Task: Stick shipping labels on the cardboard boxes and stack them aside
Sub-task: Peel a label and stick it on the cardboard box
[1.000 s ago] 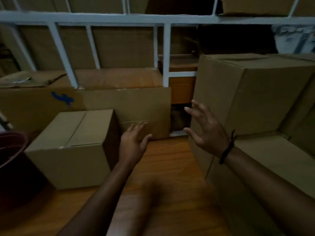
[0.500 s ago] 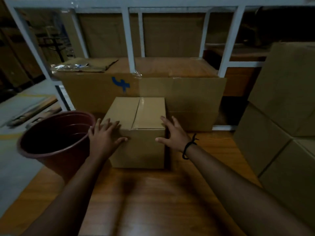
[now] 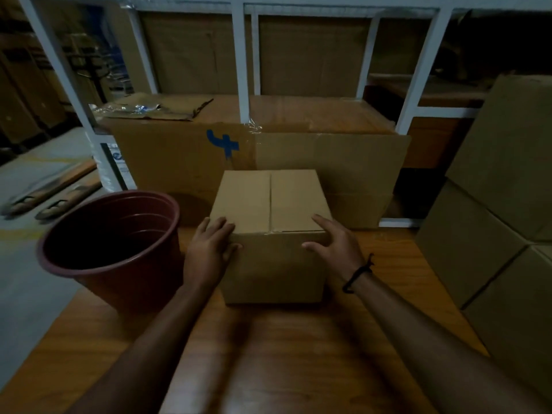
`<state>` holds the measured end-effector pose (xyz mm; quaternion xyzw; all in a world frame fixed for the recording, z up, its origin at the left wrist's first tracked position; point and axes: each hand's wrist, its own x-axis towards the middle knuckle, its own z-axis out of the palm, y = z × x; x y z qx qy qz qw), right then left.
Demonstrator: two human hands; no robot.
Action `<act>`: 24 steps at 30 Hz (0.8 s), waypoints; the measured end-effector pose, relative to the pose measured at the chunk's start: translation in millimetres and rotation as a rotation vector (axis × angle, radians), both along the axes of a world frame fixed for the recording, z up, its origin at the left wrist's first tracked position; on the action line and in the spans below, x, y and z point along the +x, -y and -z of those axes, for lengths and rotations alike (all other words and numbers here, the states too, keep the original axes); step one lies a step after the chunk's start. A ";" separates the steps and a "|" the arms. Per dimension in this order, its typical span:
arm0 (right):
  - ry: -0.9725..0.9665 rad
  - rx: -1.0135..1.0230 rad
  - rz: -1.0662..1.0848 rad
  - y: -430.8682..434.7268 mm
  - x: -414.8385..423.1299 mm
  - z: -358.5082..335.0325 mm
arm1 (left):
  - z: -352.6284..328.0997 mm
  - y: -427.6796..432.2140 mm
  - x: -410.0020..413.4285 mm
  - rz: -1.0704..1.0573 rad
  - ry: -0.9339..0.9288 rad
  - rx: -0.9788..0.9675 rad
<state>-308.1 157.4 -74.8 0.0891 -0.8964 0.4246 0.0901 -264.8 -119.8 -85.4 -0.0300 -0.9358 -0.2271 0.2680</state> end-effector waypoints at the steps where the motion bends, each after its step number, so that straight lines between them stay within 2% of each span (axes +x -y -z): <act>1: -0.007 0.000 0.015 -12.3 8.5 -0.4 | 2.6 -8.8 4.5 0.021 -0.043 0.007; 5: -0.027 -0.025 0.072 -57.0 39.7 -1.0 | 9.7 -46.6 18.9 0.109 -0.185 0.037; 10: 0.050 -0.002 0.087 -91.5 60.4 10.7 | 17.8 -62.2 24.3 0.243 -0.229 0.068; 12: 0.086 0.054 0.085 -95.5 62.5 4.9 | 13.0 -54.5 15.5 0.284 -0.200 0.072; 16: -0.023 0.245 0.119 -91.7 46.7 -23.0 | 5.8 -43.9 -1.7 0.369 -0.023 0.071; 18: 0.013 0.274 0.101 -88.1 29.3 -31.9 | 9.9 -44.0 -3.3 0.377 0.004 0.109; 21: 0.146 0.149 0.042 -90.6 5.4 -34.1 | 15.6 -46.2 -0.9 0.355 -0.020 0.189; 24: 0.123 0.051 -0.014 -98.5 8.2 -27.4 | 18.3 -47.2 0.2 0.345 -0.028 0.230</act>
